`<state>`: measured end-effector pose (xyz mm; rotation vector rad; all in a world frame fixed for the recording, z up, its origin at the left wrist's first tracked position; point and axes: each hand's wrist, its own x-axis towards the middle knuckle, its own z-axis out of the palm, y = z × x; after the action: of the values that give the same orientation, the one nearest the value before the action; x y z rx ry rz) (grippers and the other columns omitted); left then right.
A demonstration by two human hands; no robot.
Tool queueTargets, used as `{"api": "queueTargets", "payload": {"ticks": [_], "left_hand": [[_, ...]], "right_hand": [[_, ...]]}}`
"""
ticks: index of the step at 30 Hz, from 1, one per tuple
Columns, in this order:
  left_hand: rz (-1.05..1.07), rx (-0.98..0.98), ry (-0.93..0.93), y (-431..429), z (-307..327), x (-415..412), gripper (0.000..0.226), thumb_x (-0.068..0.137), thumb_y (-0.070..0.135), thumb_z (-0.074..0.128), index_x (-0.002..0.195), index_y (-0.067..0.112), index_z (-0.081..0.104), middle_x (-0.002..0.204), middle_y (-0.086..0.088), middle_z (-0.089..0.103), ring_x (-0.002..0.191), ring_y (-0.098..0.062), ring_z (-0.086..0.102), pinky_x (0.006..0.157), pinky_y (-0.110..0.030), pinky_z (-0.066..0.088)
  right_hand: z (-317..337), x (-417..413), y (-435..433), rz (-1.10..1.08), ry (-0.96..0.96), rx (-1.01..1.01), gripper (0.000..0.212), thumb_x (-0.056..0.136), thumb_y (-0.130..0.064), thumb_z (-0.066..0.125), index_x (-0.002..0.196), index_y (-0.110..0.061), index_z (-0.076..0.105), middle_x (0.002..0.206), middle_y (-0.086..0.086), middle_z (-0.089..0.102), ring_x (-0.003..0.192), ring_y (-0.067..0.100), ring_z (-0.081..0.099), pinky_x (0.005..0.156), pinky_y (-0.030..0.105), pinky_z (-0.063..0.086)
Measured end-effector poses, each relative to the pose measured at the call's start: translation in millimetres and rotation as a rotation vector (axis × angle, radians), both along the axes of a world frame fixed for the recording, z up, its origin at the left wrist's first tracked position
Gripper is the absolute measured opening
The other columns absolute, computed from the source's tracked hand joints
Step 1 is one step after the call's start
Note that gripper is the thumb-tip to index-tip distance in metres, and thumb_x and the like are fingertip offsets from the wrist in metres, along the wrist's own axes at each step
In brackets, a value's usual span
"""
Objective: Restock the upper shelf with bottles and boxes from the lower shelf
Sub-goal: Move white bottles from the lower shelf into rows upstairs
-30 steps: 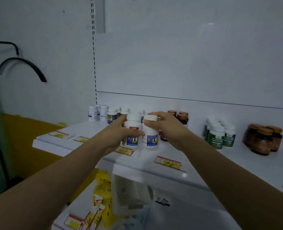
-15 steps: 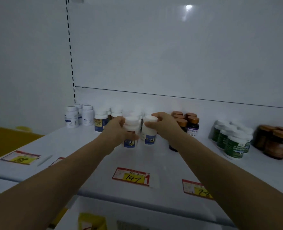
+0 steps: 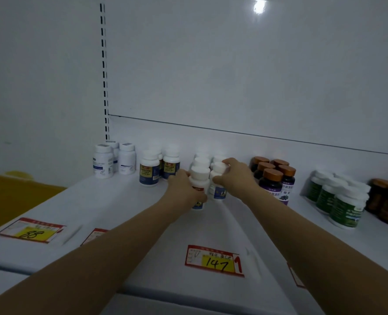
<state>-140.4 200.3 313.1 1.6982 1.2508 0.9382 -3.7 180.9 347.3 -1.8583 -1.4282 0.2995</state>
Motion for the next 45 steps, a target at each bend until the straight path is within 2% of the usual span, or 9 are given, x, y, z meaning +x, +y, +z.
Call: {"api": "queueTargets", "payload": {"ticks": [5, 9, 13, 23, 26, 30, 35, 38, 45], "left_hand": [[0.031, 0.02, 0.074, 7, 1, 5, 0.075, 0.066, 0.015, 0.082, 0.127, 0.007, 0.039, 0.128, -0.009, 0.042, 0.108, -0.023, 0.051, 0.09, -0.033, 0.047], [-0.015, 0.012, 0.115, 12, 3, 7, 0.058, 0.067, 0.017, 0.08, 0.117, 0.004, 0.053, 0.123, -0.013, 0.052, 0.104, -0.022, 0.056, 0.081, -0.029, 0.049], [-0.112, -0.003, 0.065, 9, 6, 7, 0.023, 0.075, 0.003, 0.071, 0.096, 0.008, 0.06, 0.098, -0.01, 0.064, 0.09, -0.019, 0.059, 0.067, -0.021, 0.047], [-0.095, 0.055, 0.079, 8, 6, 11, 0.02, 0.076, 0.007, 0.071, 0.09, 0.012, 0.058, 0.09, -0.004, 0.061, 0.086, -0.016, 0.057, 0.061, -0.015, 0.042], [-0.077, 0.077, 0.095, 9, 2, 12, 0.016, 0.075, 0.007, 0.072, 0.08, 0.015, 0.059, 0.087, -0.005, 0.063, 0.085, -0.018, 0.059, 0.069, -0.024, 0.048], [-0.072, 0.06, 0.109, 9, 6, 13, 0.021, 0.072, 0.008, 0.075, 0.087, 0.011, 0.061, 0.078, 0.002, 0.06, 0.081, -0.016, 0.058, 0.061, -0.02, 0.045], [-0.072, 0.048, 0.183, 10, 6, 12, 0.065, 0.06, 0.012, 0.085, 0.116, 0.001, 0.055, 0.111, -0.012, 0.065, 0.1, -0.025, 0.063, 0.079, -0.03, 0.05], [-0.042, 0.051, 0.277, 5, 7, 10, 0.074, 0.063, 0.013, 0.083, 0.124, -0.001, 0.044, 0.118, -0.014, 0.059, 0.109, -0.03, 0.058, 0.085, -0.034, 0.049], [-0.037, 0.166, 0.783, -37, 18, -8, 0.047, 0.077, 0.029, 0.067, 0.113, 0.003, 0.053, 0.117, -0.017, 0.057, 0.109, -0.034, 0.054, 0.09, -0.038, 0.047]], "right_hand": [[-3, 2, 8, -0.036, -0.039, 0.027, 0.058, 0.079, -0.014, 0.069, 0.131, -0.005, 0.044, 0.125, 0.016, 0.051, 0.111, 0.03, 0.054, 0.089, 0.038, 0.049], [-5, 5, 13, -0.029, -0.078, 0.028, 0.059, 0.08, -0.016, 0.068, 0.133, -0.008, 0.044, 0.128, 0.015, 0.044, 0.114, 0.031, 0.051, 0.094, 0.038, 0.048], [-6, 8, 13, -0.026, -0.135, 0.018, 0.062, 0.079, -0.02, 0.069, 0.135, -0.01, 0.044, 0.129, 0.014, 0.041, 0.117, 0.033, 0.048, 0.099, 0.043, 0.046], [-12, 10, 10, 0.018, -0.165, 0.036, 0.062, 0.079, -0.015, 0.069, 0.134, -0.011, 0.042, 0.127, 0.013, 0.042, 0.114, 0.03, 0.049, 0.094, 0.037, 0.046], [-13, 9, 10, 0.013, -0.173, 0.016, 0.065, 0.079, -0.016, 0.069, 0.136, -0.012, 0.039, 0.129, 0.013, 0.04, 0.116, 0.031, 0.048, 0.096, 0.04, 0.046], [-9, 5, 11, 0.001, -0.239, -0.061, 0.074, 0.078, -0.021, 0.069, 0.141, -0.015, 0.031, 0.131, 0.014, 0.04, 0.121, 0.035, 0.044, 0.1, 0.046, 0.043], [3, -1, -2, -0.041, -0.328, -0.129, 0.073, 0.081, -0.024, 0.067, 0.14, -0.011, 0.027, 0.132, 0.017, 0.039, 0.121, 0.036, 0.044, 0.101, 0.043, 0.043], [9, -3, -19, -0.05, -0.421, -0.156, 0.061, 0.085, -0.022, 0.063, 0.137, -0.006, 0.033, 0.133, 0.018, 0.042, 0.121, 0.033, 0.046, 0.1, 0.038, 0.044], [25, -10, -83, 0.023, -0.653, -0.327, 0.043, 0.093, -0.02, 0.055, 0.132, -0.002, 0.049, 0.128, 0.016, 0.057, 0.115, 0.027, 0.056, 0.098, 0.035, 0.048]]}}
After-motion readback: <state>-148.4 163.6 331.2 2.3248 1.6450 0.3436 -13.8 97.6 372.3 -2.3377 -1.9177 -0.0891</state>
